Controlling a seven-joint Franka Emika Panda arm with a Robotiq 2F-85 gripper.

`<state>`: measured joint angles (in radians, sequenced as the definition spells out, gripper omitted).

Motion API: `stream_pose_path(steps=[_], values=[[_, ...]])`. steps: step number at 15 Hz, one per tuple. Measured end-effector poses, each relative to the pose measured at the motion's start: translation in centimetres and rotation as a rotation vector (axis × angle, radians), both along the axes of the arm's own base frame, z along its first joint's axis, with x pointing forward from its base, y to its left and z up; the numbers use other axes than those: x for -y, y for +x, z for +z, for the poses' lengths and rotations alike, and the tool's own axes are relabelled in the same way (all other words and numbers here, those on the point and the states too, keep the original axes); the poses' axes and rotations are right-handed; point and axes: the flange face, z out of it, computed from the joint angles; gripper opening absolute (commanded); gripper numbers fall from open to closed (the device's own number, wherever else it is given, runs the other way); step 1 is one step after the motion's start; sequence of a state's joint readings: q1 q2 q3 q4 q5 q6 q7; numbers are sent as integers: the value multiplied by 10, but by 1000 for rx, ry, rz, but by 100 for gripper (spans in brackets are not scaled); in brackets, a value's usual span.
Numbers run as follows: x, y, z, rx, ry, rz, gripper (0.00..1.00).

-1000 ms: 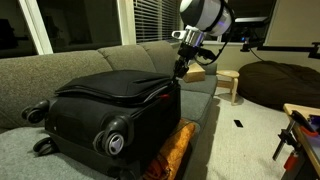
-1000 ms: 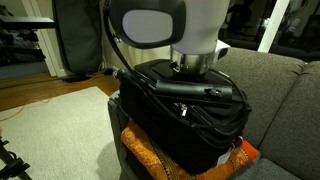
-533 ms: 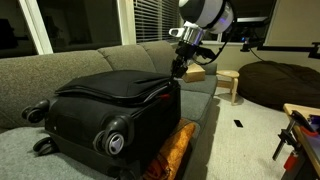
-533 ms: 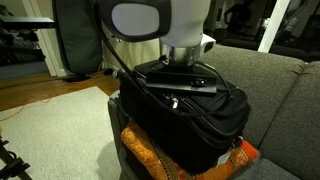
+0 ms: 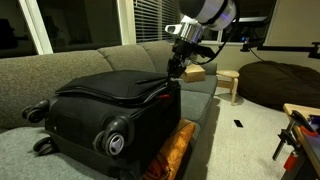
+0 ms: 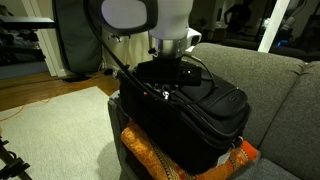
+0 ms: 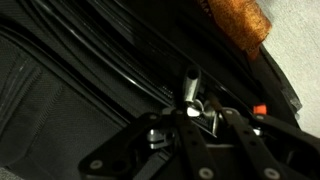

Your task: Move the zip to the left

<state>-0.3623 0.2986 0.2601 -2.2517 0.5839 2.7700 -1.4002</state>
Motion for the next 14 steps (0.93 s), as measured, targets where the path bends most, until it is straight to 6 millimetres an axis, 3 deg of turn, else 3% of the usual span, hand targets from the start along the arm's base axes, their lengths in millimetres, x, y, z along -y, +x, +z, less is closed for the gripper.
stream_pose_path(steps=[14], values=[[-43,-1,0,-1,-8,71,7]])
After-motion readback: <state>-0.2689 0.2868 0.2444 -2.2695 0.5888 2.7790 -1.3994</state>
